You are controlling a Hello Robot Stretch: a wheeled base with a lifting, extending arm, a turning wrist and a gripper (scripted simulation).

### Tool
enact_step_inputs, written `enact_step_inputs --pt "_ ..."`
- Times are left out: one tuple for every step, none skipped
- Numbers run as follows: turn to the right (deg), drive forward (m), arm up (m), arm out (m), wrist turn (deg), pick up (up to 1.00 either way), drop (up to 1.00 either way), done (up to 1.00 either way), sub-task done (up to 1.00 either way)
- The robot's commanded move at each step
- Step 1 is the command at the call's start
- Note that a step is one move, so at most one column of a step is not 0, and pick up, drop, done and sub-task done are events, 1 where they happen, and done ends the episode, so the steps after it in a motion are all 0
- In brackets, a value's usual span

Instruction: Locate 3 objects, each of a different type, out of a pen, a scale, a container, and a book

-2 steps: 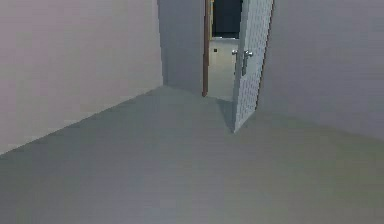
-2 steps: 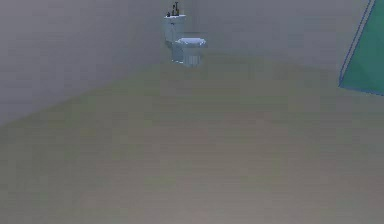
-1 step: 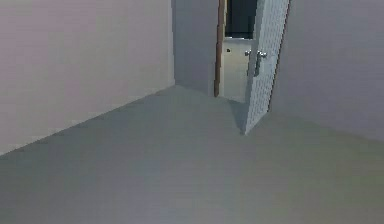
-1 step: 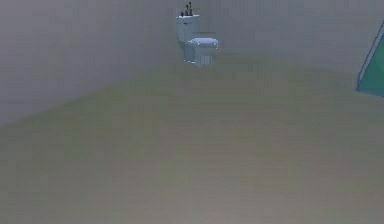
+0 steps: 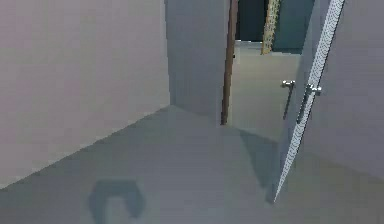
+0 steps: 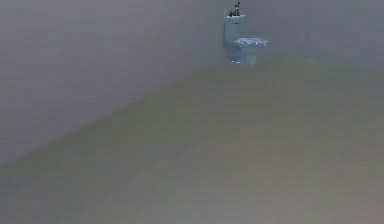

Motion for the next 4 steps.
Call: enact_step_inputs --pt "0.0 1.00 0.00 0.00 0.0 0.00 0.00 0.00 0.00" --pt "15.0 0.00 0.00 0.00 0.0 0.00 0.00 0.00 0.00" --pt "0.0 0.35 0.00 0.00 0.0 0.00 0.00 0.00 0.00" --pt "30.0 0.00 0.00 0.00 0.0 0.00 0.00 0.00 0.00"
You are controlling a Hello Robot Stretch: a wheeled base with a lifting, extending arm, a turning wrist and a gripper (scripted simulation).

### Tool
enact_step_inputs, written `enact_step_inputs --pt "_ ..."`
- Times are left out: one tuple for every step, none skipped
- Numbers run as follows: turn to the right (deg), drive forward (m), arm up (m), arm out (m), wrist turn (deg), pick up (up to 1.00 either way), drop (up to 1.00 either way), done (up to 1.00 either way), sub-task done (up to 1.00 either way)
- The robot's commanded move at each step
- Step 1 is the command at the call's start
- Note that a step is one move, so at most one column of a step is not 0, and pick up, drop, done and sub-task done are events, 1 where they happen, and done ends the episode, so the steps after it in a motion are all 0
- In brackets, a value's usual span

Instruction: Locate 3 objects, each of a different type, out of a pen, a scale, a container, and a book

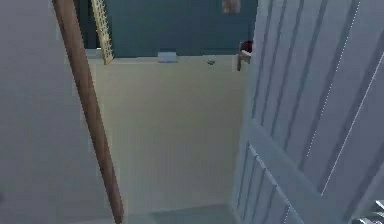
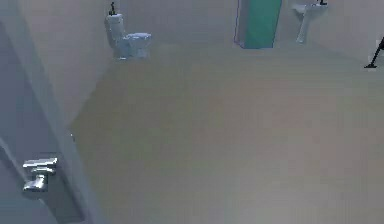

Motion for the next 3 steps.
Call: enact_step_inputs --pt "0.0 1.00 0.00 0.00 0.0 0.00 0.00 0.00 0.00" --pt "0.0 0.35 0.00 0.00 0.0 0.00 0.00 0.00 0.00" --pt "21.0 0.00 0.00 0.00 0.0 0.00 0.00 0.00 0.00"
